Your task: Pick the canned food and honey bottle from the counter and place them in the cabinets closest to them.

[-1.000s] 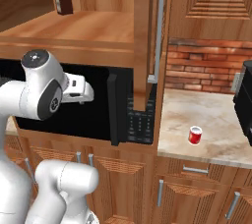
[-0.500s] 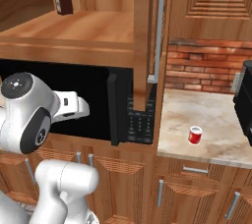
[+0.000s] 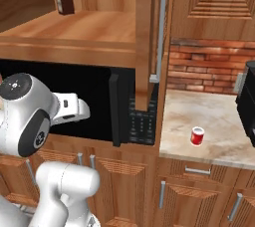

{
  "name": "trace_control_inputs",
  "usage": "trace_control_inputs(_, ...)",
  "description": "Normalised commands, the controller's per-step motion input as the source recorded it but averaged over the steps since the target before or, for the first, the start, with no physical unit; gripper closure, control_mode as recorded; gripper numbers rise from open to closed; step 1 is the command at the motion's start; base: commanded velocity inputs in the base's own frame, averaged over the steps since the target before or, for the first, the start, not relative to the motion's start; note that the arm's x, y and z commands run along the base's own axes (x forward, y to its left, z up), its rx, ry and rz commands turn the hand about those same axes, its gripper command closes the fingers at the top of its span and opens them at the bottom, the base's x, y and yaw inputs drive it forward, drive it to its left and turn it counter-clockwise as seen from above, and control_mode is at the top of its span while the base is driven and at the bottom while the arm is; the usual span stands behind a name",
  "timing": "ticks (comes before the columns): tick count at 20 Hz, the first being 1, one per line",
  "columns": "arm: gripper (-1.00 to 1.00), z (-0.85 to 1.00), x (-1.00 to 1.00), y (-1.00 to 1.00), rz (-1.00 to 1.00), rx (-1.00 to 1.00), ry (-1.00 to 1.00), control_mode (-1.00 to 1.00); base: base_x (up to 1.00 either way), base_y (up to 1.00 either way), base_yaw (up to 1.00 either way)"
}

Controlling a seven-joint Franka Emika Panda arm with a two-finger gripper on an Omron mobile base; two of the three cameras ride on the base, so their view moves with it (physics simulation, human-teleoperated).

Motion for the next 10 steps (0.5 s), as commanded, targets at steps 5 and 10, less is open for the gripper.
trace_control_inputs(5,-1.0,0.0,0.0,0.0,0.0,0.0,0.0,1.0,-0.45,-0.12,0.0)
trace_control_inputs(10,-1.0,0.0,0.0,0.0,0.0,0.0,0.0,1.0,-0.4,-0.17,0.0)
